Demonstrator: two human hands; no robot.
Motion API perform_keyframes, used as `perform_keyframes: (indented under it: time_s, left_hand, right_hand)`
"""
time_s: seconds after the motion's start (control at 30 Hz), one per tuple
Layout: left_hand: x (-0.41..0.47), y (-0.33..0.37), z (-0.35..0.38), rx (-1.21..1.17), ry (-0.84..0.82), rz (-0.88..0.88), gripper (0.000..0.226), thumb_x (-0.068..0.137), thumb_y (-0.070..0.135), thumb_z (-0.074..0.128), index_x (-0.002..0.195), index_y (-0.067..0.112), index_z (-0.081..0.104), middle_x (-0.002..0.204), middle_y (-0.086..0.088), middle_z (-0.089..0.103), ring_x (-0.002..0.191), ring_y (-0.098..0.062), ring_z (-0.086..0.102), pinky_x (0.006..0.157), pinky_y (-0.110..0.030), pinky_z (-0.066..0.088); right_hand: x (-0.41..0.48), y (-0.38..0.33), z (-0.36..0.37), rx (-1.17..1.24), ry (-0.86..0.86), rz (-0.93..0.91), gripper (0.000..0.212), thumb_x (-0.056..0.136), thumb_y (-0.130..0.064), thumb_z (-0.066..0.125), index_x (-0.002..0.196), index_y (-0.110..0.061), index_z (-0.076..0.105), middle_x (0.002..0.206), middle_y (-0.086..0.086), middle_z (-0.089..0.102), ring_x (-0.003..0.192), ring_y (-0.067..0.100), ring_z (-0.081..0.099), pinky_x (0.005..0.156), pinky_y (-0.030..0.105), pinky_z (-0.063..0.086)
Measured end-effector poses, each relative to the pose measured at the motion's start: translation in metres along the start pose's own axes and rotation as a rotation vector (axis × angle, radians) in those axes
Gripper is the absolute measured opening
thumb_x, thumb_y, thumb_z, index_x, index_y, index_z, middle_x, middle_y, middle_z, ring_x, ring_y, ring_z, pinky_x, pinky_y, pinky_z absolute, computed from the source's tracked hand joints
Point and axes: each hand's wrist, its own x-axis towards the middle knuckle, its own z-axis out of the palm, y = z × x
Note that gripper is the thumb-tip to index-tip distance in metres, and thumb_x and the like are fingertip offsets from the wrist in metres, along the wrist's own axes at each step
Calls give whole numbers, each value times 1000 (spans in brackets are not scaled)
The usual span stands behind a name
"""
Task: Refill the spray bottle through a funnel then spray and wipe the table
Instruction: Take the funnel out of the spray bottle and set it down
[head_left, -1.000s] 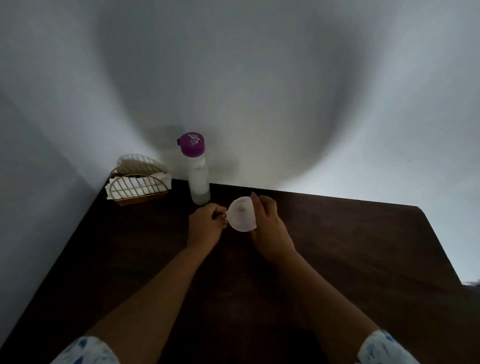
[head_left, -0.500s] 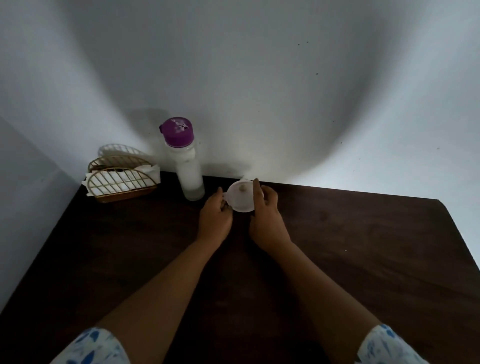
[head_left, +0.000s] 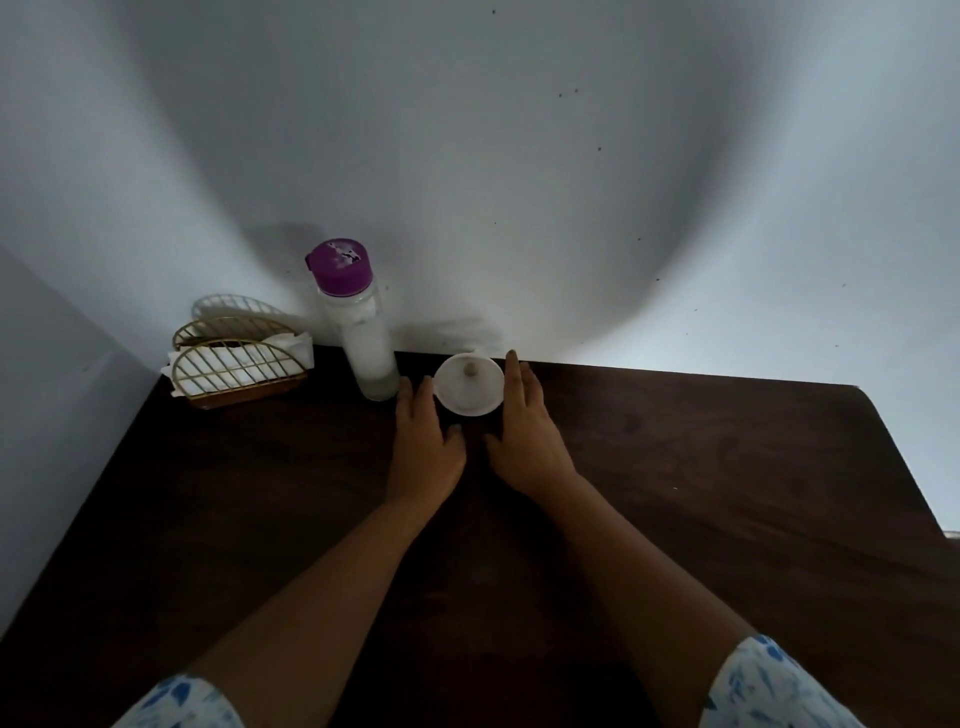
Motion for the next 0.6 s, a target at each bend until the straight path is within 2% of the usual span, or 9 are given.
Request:
perform_keyframes:
  time_s: [0.13,0.23,0.37,0.43,0.5,0.6]
  left_hand:
    - [-29,13,-5,3,20,-42,66,88,13,56,144,13,21,156,-6,6,142,-20,14,99,-21,20]
    - [-58,20,-10,6,-23,0,68,88,17,56,144,15,18,156,-4,4,142,-18,11,104,-24,21]
    - [-101,15,-20,0,-96,46,73,87,24,59,146,19,16,156,-1,2,142,-15,8,107,-25,17]
    - [-121,9,-26,-2,-156,44,78,84,27,63,146,23,15,156,2,1,142,-14,8,113,-31,17]
    - [-143,4,-32,-28,-220,34,82,81,28,66,145,26,15,156,4,2,142,-15,11,115,-42,24]
    - [-183,2,-44,-102,-310,57,85,79,22,70,144,29,16,155,6,7,141,-13,15,114,-44,26]
  right_hand:
    - [-17,-8,-3,-10,-19,10,102,82,-21,63,146,-21,-17,158,8,-9,142,32,19,101,45,41]
    - [-38,-14,-7,-16,-38,17,102,83,-18,63,146,-20,-17,158,7,-11,144,30,7,110,50,31]
    - [-80,-18,-18,-14,-47,46,101,83,-16,63,146,-21,-16,157,6,-11,144,30,3,113,48,26]
    - [-104,-16,-22,-20,-67,75,101,83,-18,64,147,-24,-14,158,5,-10,144,31,3,113,49,25]
    - [-129,-13,-27,-26,-89,105,99,83,-21,65,147,-27,-11,158,2,-10,144,30,9,111,50,30]
    - [-175,-10,-39,-50,-112,132,95,84,-20,64,148,-25,-6,158,3,-8,141,25,24,107,39,35]
